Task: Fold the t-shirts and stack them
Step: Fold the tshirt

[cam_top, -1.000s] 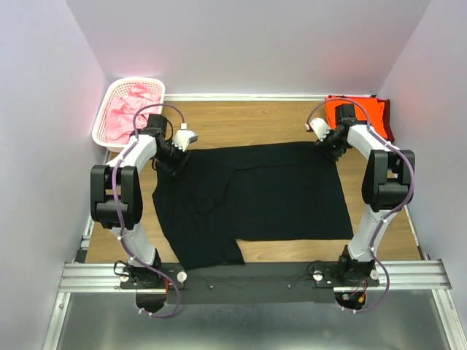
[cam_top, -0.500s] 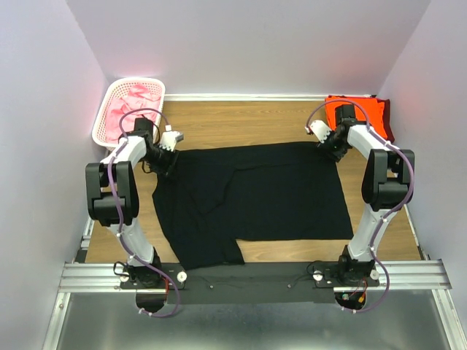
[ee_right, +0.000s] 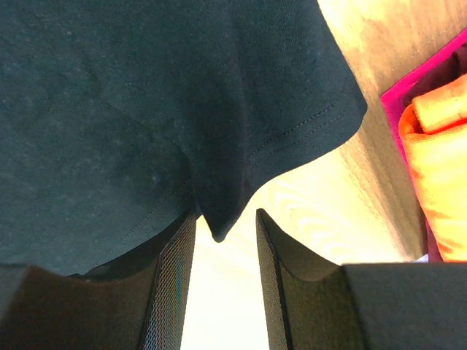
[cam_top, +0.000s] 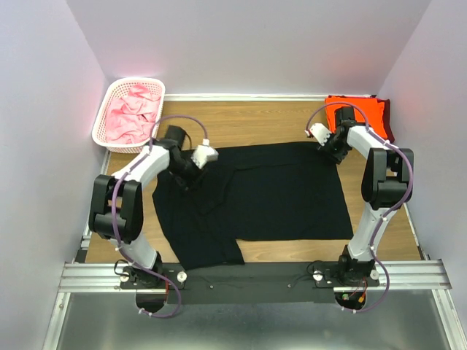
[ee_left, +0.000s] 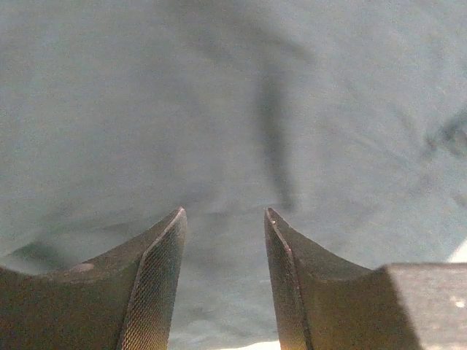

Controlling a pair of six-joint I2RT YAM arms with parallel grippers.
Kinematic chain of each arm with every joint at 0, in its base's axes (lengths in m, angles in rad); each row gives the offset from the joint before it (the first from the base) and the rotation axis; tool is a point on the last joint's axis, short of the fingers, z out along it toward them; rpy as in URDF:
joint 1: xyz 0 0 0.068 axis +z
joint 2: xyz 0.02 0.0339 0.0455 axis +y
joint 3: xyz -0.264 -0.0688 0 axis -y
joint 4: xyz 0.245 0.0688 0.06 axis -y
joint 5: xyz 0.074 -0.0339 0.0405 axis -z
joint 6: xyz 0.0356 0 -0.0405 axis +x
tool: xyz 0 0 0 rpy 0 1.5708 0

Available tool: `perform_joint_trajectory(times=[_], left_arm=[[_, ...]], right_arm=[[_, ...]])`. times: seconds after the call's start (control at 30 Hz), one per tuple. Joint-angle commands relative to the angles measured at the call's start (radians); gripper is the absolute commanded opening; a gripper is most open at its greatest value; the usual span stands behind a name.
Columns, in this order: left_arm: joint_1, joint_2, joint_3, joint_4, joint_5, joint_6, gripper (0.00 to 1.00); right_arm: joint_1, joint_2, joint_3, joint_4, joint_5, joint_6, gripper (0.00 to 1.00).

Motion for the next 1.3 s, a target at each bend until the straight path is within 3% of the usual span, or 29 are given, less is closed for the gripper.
perform_joint_trajectory(times=[0.0,0.33,0.57,0.7,0.9,1.0,1.1,1.27], left_arm=[[-0.081,-0.034,-0.097,-0.012,-0.082,0.039,0.57],[-0.193,-0.014,-0.150,0.049,-0.116,0.017,0.60],[-0.210,0.007,-0.136,0.057,-0.106,0.021,0.60],[-0.222,0.018,-0.121,0.051,-0.099,0.027,0.48],[-0.222,0.017,-0.125,0.040,-0.105,0.031,0.15],[-0.222,0.017,-0.119,0.034,-0.109,0.031,0.05],[-0.221,0.011,-0.111,0.028,-0.112,0.030,0.00],[-0.207,-0.002,-0.084,0.008,-0.122,0.036,0.00]], right_arm=[[-0.005,0.022,0.001,-0.014,0.017,-0.021,0.46],[-0.007,0.040,0.015,-0.014,0.017,-0.018,0.41],[-0.007,0.040,0.016,-0.014,0.017,-0.018,0.42],[-0.007,0.042,0.016,-0.014,0.017,-0.020,0.43],[-0.008,0.042,0.016,-0.014,0.017,-0.024,0.45],[-0.010,0.045,0.021,-0.014,0.017,-0.026,0.44],[-0.008,0.048,0.034,-0.014,0.015,-0.018,0.41],[-0.010,0.034,0.056,-0.014,0.014,-0.018,0.38]])
